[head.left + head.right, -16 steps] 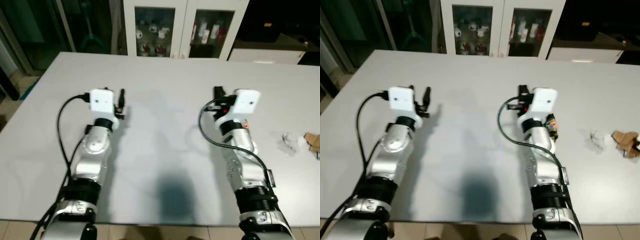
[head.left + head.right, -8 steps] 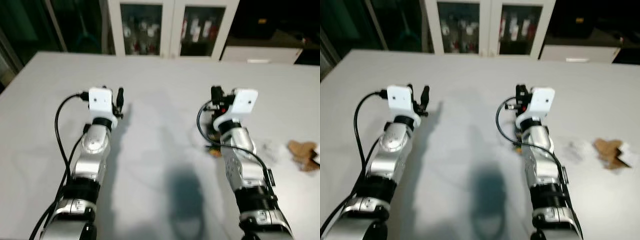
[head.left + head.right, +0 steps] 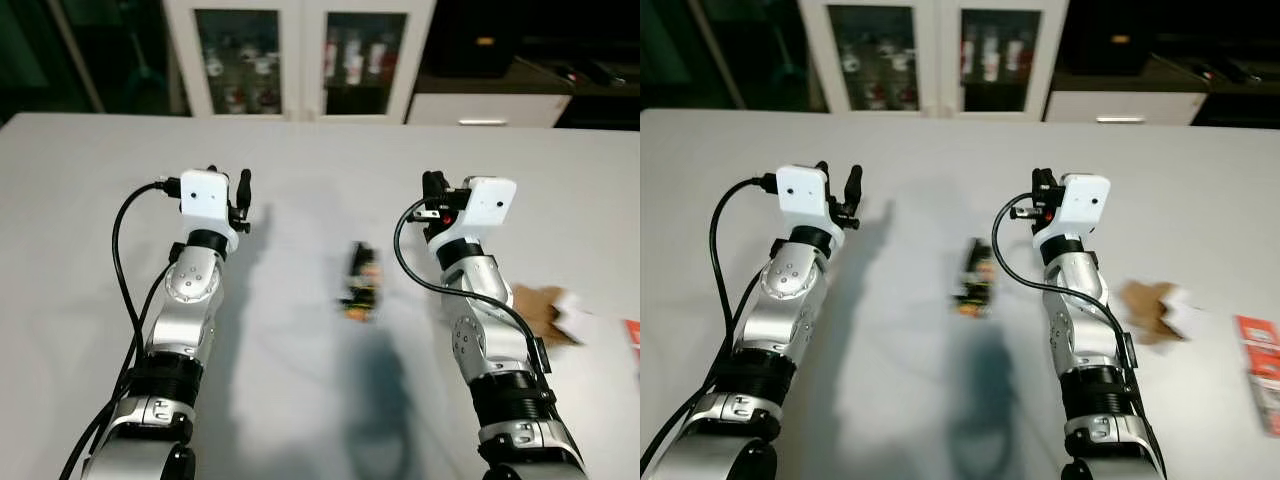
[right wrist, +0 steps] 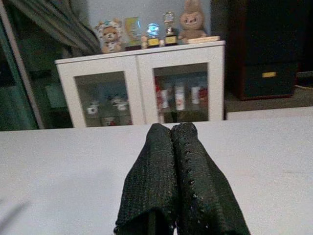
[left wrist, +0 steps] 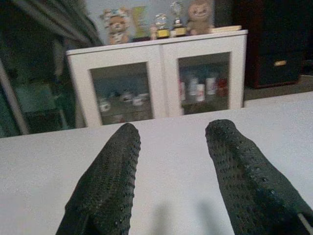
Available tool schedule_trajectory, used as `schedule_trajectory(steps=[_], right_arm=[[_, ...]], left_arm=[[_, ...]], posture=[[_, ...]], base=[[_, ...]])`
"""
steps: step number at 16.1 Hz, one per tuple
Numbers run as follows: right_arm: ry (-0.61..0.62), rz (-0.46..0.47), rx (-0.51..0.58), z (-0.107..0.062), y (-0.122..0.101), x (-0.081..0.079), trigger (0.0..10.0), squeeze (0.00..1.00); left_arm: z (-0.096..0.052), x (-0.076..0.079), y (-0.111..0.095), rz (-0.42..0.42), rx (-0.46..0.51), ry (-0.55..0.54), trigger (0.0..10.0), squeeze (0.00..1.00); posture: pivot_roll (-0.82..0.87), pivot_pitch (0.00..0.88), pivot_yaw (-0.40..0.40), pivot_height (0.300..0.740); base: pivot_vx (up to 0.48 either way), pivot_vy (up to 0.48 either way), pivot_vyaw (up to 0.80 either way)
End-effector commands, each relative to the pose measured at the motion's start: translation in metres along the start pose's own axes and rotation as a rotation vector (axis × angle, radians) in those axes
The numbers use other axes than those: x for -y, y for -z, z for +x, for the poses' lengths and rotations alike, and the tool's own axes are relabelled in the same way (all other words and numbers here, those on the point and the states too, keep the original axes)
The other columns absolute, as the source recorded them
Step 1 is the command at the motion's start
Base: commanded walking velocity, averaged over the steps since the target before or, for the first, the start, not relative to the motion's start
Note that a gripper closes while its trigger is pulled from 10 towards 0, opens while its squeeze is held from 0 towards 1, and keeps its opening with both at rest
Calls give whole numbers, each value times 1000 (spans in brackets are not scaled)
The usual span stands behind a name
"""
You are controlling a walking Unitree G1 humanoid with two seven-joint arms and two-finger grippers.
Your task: Picking trash to rubbish bin
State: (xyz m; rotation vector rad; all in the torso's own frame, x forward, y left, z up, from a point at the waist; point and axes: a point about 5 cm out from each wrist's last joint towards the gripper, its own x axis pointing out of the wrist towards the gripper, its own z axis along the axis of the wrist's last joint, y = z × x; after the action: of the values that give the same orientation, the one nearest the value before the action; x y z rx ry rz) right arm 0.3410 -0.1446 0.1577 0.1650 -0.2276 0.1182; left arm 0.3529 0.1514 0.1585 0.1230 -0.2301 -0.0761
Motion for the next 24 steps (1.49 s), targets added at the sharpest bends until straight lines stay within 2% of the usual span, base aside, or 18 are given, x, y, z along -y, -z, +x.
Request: schedule_trajectory(steps=[1,8,17,24], right_arm=[[21,1,4,0,-3,7,10000,0],[20,1,2,0,-2,7,10000,0],[9,3,0,-1,0,3,10000,0],[2,3,-3,-1,0,3,10000,0]], left_arm=[[-1,11,-1,-8,9,44,10000,0],[-2,9,2,11,-10,37,10000,0],[-1,9,3,21,-15,41,10000,0],[-1,9,6,-3,-30,33,10000,0]], posture=[[-41,90,-19,740],[-41,83,-17,740],[-43,57,-8,740],[-44,63,-12,740]], base=[[0,0,0],[0,0,0],[0,-472,0],[0,0,0]])
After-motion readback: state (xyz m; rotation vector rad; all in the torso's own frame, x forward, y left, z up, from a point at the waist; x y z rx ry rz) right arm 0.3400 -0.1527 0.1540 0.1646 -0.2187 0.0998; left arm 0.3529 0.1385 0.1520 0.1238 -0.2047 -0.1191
